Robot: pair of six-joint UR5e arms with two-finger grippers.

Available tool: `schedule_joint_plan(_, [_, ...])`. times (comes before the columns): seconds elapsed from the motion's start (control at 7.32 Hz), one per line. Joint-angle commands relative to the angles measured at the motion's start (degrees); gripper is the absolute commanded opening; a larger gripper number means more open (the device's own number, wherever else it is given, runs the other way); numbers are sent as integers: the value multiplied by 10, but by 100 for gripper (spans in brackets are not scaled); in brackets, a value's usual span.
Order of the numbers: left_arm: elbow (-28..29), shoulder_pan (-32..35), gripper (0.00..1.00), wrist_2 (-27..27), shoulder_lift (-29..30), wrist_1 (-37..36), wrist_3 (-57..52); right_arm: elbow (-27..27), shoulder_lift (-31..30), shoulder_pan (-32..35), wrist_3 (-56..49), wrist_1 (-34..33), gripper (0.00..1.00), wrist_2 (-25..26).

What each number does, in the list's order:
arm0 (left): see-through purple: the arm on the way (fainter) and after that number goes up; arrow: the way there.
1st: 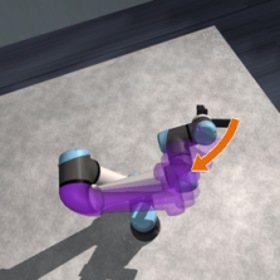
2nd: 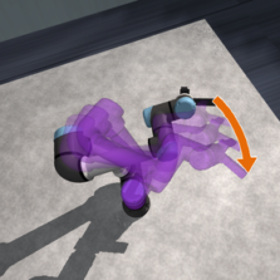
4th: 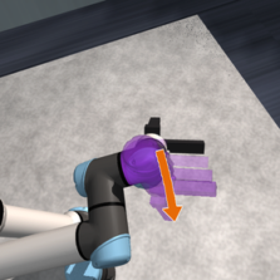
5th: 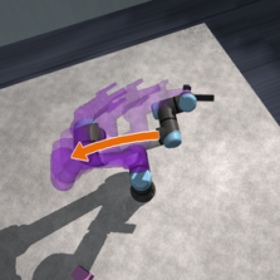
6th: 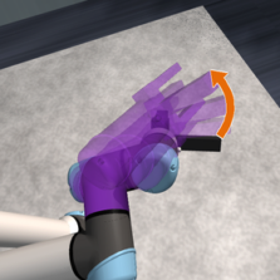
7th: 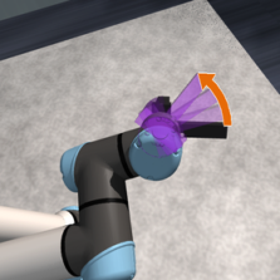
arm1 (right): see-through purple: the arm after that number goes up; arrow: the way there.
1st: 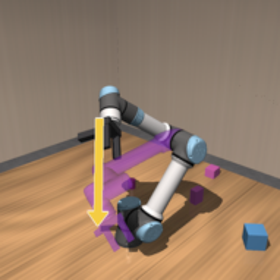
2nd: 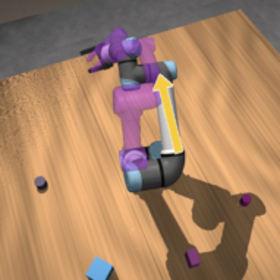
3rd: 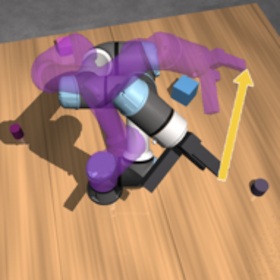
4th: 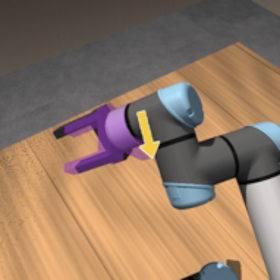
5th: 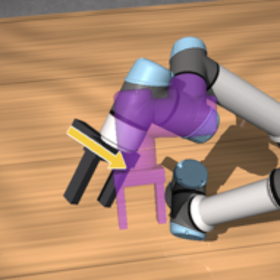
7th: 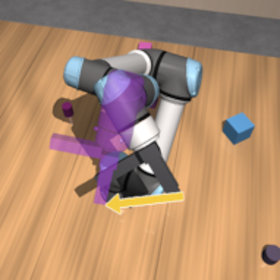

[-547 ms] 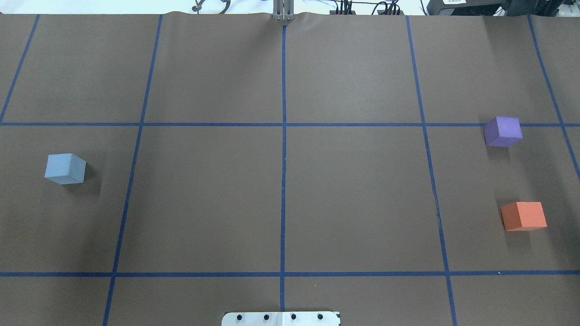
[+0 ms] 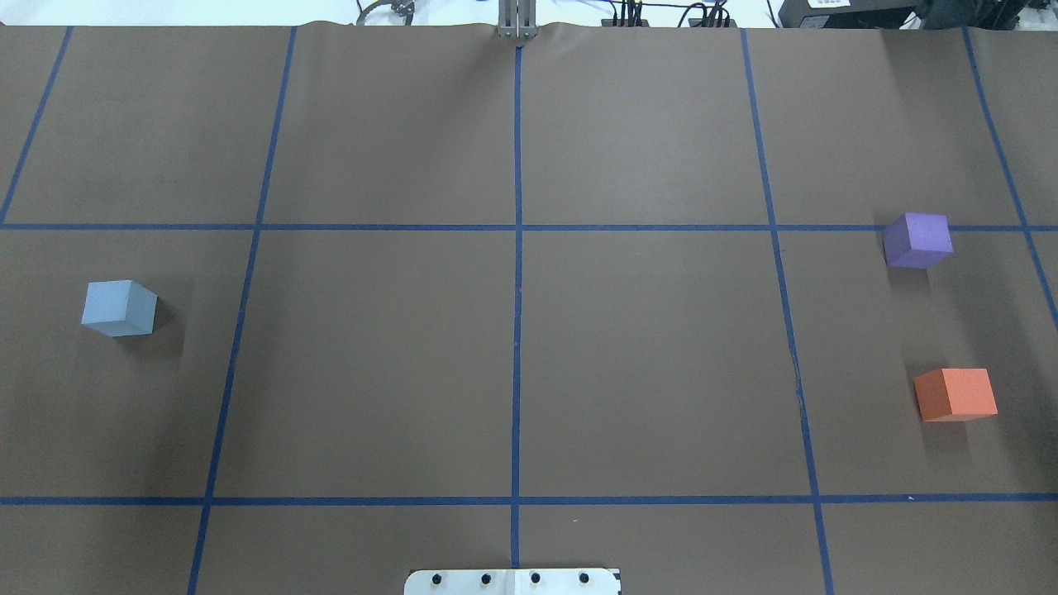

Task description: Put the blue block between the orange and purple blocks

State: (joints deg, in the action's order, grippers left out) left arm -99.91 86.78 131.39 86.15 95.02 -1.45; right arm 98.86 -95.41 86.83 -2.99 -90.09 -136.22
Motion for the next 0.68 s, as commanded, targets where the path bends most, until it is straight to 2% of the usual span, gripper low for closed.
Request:
schedule_joint_plan(0.0, [-22, -12, 100, 58, 4, 2, 6, 2, 2, 0, 1, 0, 100, -1])
schedule_joint_plan(0.14, [-25, -13, 100, 104, 24, 1, 10, 1, 2, 0, 1, 0, 100, -1])
schedule_joint_plan(0.27, [-26, -13, 100, 113, 28, 1, 10, 1, 3, 0, 0, 0, 100, 0])
schedule_joint_plan(0.41, [-31, -50, 100, 137, 29, 1, 35, 1, 4, 0, 0, 0, 100, 0])
schedule_joint_plan(0.55, [-38, -76, 100, 137, 30, 9, 135, 2, 4, 0, 0, 0, 100, 0])
